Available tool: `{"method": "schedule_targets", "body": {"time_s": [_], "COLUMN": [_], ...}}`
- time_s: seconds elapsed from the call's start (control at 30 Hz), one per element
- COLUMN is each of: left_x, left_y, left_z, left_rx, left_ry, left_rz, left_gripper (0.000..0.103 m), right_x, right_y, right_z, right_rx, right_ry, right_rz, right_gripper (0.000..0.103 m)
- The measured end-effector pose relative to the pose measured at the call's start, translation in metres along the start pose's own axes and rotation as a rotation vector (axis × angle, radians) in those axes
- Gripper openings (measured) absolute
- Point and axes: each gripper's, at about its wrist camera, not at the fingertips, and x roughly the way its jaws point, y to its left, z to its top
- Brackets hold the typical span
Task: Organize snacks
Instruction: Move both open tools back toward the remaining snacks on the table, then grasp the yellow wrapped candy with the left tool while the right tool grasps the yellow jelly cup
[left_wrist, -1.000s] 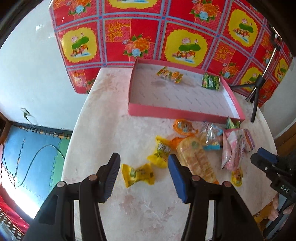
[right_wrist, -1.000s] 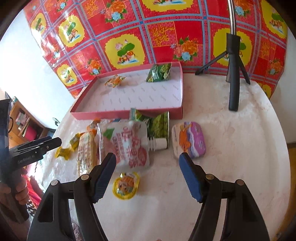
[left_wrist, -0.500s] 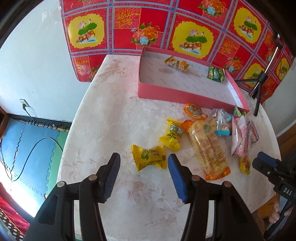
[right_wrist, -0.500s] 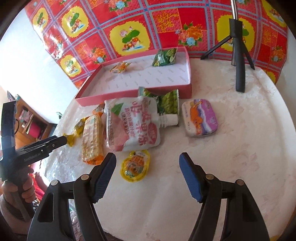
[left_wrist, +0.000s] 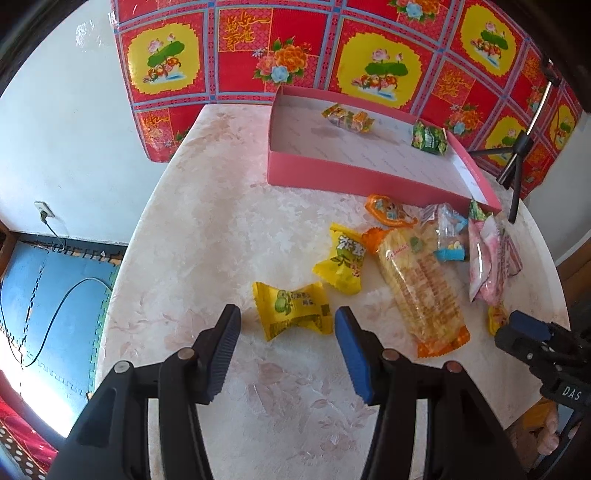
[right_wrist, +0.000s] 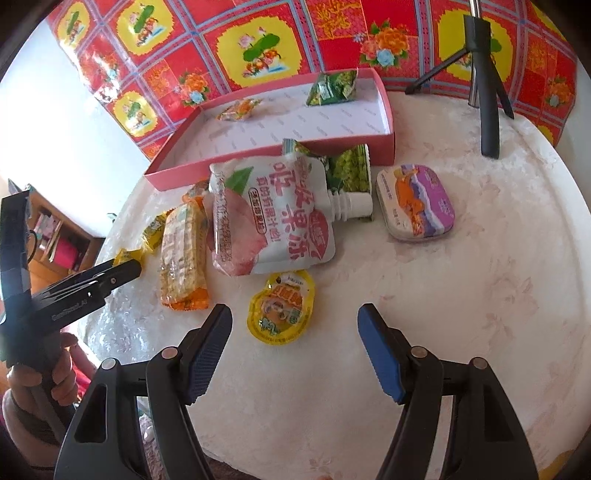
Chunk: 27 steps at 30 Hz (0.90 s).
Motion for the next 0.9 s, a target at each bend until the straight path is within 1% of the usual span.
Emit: {"method": "schedule_targets", "body": {"time_s": [0.1,0.2,0.27,0.33,0.53,0.67,0.73,0.8,0.9], "left_x": [0.001,0.001,0.001,0.001,0.002,0.003,0.003,0.001,-0.002], "left_y": [-0.001,-0.002,-0.002,-0.002,-0.001,0.001,0.001,0.001,0.0], "left_z": [0.0,-0.001,-0.002,-0.003,-0.003,-0.003,-0.003,-0.004,-0.003], "left_rx": [0.007,0.021,0.028,0.031,0.046,0.046,0.048,0.047,0.054], "left_ry": [-0.011,-0.025,-0.035,-0.044,-0.062,-0.069,-0.073,-0.079,-0.091], "left_rz": [-0.01,0.006,0.013,0.017,0.02,0.007,-0.004,-0.01,-0.018], "left_gripper": [0.056,0.05,0.044,0.041,0.039,0.037,0.036,0.035,0.03], "right_x": [0.001,0.003,0.004,0.006,0.006,0.005,0.006,0.006,0.006], "right_y": [0.001,0.004,0.008,0.012,0.012,0.014,0.016,0.017,0.016], "right_z": [0.001,-0.001,-0.002,-0.002,-0.002,-0.003,-0.003,-0.003,-0.003], "right_rx": [-0.002,-0.012,-0.031,-0.054,-0.052,-0.041,-0.049,-0.049,-0.044], "right_ry": [-0.002,-0.01,-0.014,-0.017,-0.022,-0.023,-0.025,-0.026,-0.029], "right_rz": [-0.013,-0.033,-0.056,-0.076,-0.08,-0.04,-0.036,-0.033,-0.025], "right_gripper": [0.072,0.072,0.073,0.074,0.073,0.064,0.061,0.054,0.049]}}
